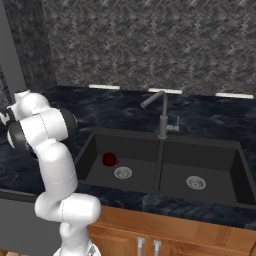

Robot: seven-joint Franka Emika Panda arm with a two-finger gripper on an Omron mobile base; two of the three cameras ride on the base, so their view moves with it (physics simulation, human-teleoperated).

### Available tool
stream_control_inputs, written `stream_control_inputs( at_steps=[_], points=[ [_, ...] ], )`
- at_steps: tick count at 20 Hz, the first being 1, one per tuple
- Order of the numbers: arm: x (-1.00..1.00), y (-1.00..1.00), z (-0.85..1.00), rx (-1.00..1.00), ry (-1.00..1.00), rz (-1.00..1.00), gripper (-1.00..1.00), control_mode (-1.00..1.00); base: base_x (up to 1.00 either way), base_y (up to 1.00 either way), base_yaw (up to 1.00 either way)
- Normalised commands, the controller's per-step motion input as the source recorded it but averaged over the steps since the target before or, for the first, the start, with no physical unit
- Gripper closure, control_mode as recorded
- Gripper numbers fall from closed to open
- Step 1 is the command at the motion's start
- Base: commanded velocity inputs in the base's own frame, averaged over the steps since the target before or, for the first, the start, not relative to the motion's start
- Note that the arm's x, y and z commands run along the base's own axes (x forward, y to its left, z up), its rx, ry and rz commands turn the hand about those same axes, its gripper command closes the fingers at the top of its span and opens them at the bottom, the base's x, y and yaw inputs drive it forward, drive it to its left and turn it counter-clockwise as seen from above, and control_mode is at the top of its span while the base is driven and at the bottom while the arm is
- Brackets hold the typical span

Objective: Place the mug in the left basin and the teapot in the right basin of the sink.

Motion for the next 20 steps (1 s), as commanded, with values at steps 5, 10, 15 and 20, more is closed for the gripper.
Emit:
stream_control_inputs(
  at_steps=[5, 10, 15, 20],
  points=[
    [0.16, 0.13, -0.14, 0.00, 0.02, 0.00, -1.00, -1.00, 0.00, 0.00, 0.00],
    [0.01, 0.05, -0.06, 0.00, 0.02, 0.00, -1.00, -1.00, 0.00, 0.00, 0.00],
    [-0.04, 0.00, -0.01, 0.00, 0.02, 0.00, -1.00, -1.00, 0.00, 0.00, 0.00],
    [-0.10, -0.01, 0.00, 0.00, 0.02, -0.02, -1.00, -1.00, 0.00, 0.00, 0.00]
  ],
)
